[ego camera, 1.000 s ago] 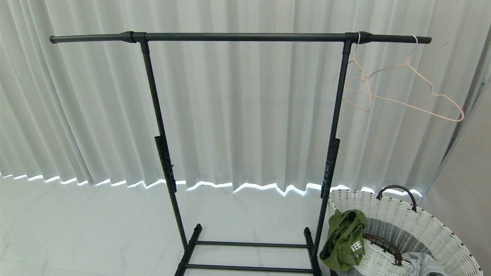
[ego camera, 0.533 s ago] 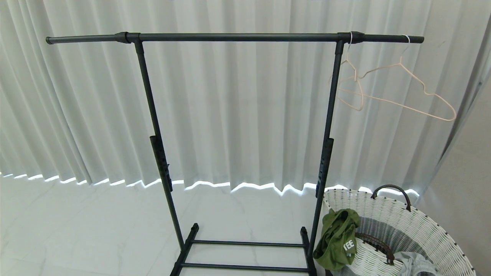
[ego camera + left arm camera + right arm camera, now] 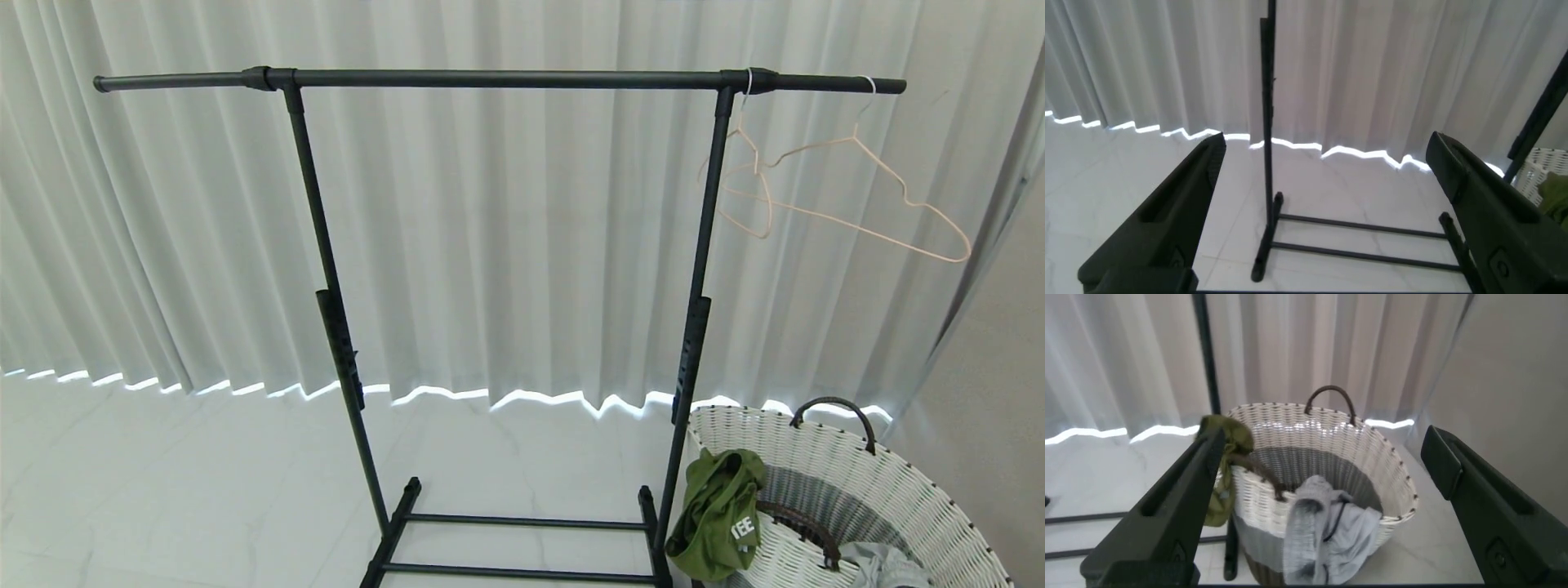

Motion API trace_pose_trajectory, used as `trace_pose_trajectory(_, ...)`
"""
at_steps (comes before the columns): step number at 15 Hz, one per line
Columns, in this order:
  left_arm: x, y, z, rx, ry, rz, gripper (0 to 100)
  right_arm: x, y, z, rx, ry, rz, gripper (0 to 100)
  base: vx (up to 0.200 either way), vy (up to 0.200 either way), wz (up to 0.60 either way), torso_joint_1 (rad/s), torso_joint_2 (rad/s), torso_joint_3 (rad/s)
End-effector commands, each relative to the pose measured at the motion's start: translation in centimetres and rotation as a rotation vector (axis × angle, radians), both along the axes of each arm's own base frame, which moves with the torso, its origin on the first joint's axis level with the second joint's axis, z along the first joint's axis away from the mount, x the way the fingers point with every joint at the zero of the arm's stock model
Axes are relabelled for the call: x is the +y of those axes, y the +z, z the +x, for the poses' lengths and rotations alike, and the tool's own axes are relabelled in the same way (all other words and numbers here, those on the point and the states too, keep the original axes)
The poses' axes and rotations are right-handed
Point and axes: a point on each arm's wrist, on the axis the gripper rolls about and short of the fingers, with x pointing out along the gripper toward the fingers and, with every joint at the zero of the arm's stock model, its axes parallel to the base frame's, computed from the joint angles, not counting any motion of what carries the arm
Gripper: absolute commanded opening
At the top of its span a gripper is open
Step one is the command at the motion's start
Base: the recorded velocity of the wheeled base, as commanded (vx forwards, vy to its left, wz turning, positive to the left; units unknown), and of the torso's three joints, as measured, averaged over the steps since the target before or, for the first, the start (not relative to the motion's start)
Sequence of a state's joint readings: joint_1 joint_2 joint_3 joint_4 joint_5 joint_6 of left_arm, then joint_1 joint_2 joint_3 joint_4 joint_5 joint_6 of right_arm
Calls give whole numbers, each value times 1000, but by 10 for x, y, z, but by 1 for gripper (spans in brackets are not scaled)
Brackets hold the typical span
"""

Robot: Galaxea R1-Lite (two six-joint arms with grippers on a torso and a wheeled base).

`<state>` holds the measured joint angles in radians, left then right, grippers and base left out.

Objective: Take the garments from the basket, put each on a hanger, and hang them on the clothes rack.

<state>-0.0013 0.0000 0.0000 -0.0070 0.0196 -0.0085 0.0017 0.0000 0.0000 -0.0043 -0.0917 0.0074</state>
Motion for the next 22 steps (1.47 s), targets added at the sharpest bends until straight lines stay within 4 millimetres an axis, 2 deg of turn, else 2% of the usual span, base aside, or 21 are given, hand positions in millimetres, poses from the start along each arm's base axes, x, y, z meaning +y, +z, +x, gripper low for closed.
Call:
trace_pose_trajectory(1,0,0,0,-1,2,-1,100,0,0,0,1,1,-1,100,0,0,0,0,0,0)
trace_pose_trajectory(13,0,0,0,-1,2,-1,100,0,1,0,-8,2,-12,100,0,0,0,0,0,0)
trace_pose_trajectory(14,0,0,0,-1,2,-1,100,1,5,-1,-16,35,-18,100,0,0,0,0,0,0)
trace_pose_trajectory(15,0,0,0,-1,2,-1,100,2,28,-2,-36,122,2,100,0,0,0,0,0,0)
trace_pose_trajectory(16,0,0,0,-1,2,-1,100,2,42,4,4,154,9,100,0,0,0,0,0,0)
trace_pose_trajectory(18,0,0,0,-1,2,-1,100,3,47,28,197,172,-89,100,0,0,0,0,0,0)
trace_pose_trajectory(22,0,0,0,-1,2,-1,100,7,46,100,613,267,-363,100,0,0,0,0,0,0)
